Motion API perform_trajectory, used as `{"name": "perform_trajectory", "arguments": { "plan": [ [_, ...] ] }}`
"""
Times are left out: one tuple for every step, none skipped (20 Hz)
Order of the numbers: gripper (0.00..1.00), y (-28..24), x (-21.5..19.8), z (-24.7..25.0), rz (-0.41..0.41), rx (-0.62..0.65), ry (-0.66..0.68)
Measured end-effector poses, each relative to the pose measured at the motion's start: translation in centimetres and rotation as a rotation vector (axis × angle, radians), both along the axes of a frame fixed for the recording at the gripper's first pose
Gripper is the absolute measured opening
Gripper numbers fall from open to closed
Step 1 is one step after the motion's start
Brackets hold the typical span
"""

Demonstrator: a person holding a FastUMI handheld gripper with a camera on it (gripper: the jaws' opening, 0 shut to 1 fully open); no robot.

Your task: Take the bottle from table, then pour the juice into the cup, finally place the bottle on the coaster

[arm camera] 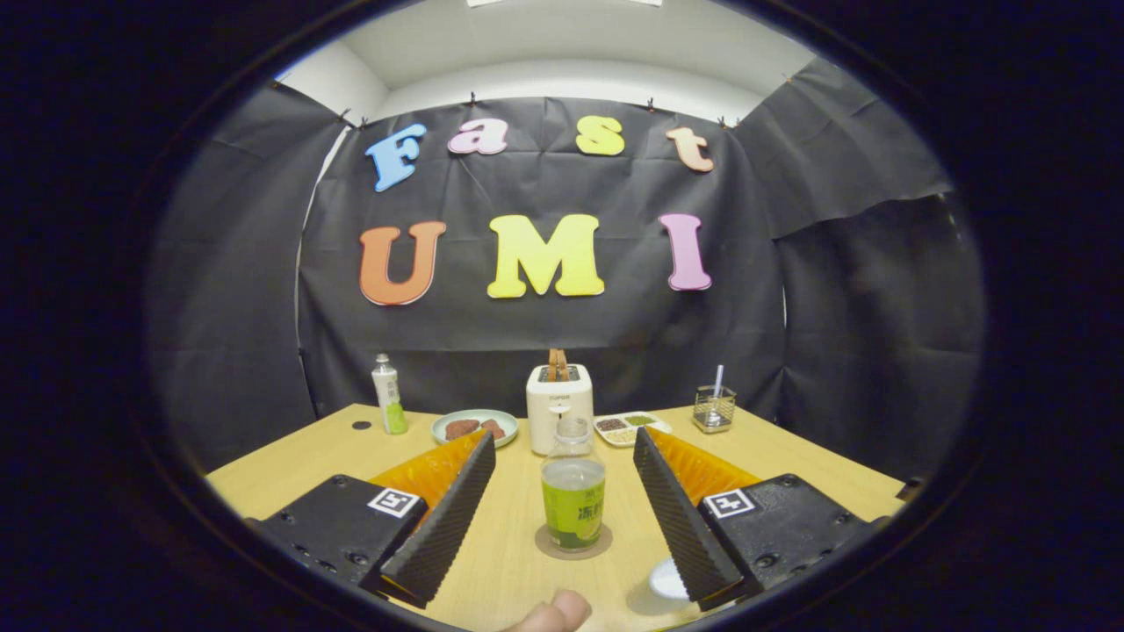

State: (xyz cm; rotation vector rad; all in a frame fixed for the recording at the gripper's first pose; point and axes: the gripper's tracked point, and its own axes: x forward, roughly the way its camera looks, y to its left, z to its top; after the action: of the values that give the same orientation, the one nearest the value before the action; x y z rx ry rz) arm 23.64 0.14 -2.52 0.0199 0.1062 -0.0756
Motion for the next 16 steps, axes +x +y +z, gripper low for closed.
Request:
{"name": "perform_trajectory", "arguments": {
  "plan": [
    [1.00, -0.2, -1.3, 0.5, -0.004, -0.002, -0.008],
    [1.00, -0.5, -2.4, 0.7, -0.010, -0.002, -0.015],
    [1.00, -0.7, -3.5, 0.7, -0.015, 0.000, -0.013],
    [1.00, -0.9, -4.5, 0.6, -0.022, 0.011, -0.005],
    [1.00, -1.0, -5.7, 0.6, -0.025, 0.017, 0.011],
    [1.00, -1.3, -7.0, 0.6, -0.037, -0.005, 0.037],
    [1.00, -1.6, -8.3, 0.8, -0.051, -0.026, 0.051],
    [1.00, -1.5, -9.3, 1.4, -0.048, -0.046, 0.042],
    [1.00, -1.4, -10.4, 2.2, -0.047, -0.056, 0.017],
    [1.00, -1.5, -11.5, 2.7, -0.049, -0.064, 0.008],
    [1.00, -1.5, -12.7, 2.9, -0.045, -0.068, 0.006],
    [1.00, -1.3, -13.5, 3.2, -0.039, -0.064, 0.000],
    [1.00, -1.0, -14.5, 3.7, -0.029, -0.054, -0.014],
    [1.00, -0.6, -15.3, 4.2, -0.014, -0.044, -0.028],
    [1.00, -0.2, -16.2, 4.6, 0.003, -0.033, -0.041],
    [1.00, 0.1, -17.0, 4.7, 0.015, -0.028, -0.050]
  ]
}}
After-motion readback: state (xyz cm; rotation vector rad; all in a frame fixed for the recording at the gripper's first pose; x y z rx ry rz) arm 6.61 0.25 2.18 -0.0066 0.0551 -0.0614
